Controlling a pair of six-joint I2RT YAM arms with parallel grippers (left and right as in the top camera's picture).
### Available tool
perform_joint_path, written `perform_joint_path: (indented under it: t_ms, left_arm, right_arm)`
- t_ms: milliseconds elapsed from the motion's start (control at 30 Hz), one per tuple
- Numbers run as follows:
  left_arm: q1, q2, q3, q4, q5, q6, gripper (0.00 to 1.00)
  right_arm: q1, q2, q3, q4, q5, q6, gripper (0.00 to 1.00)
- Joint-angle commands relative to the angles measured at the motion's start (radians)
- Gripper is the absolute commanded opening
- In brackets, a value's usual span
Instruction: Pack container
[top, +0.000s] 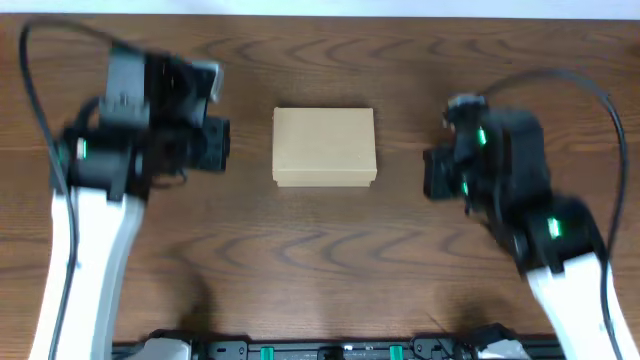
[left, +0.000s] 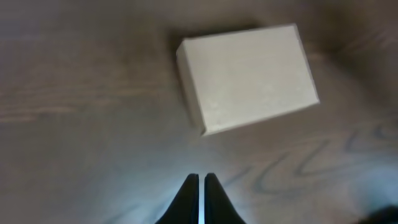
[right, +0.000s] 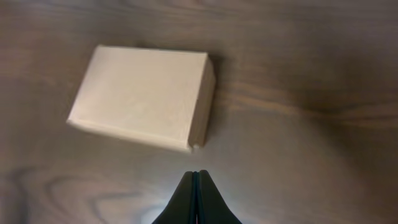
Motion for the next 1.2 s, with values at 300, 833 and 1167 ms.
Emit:
perform_joint_path:
  t_ms: [300, 833, 1167]
  left_arm:
    - [-0.003, -0.454, -0.687, 0.373, 0.103, -0.131, 0.06]
    - [-0.003, -0.433, -0.693, 0.323, 0.093, -0.13, 0.95]
    - [-0.003, -0.452, -0.693, 0.301, 0.084, -0.119, 0.95]
  right_arm:
    - [0.023, -0.554, -0.491, 0.068, 0.029, 0.178, 0.06]
    - [0.023, -0.574, -0.491, 0.007, -0.028, 0.195, 0.99]
    - [0.023, -0.574, -0.491, 0.007, -0.028, 0.195, 0.99]
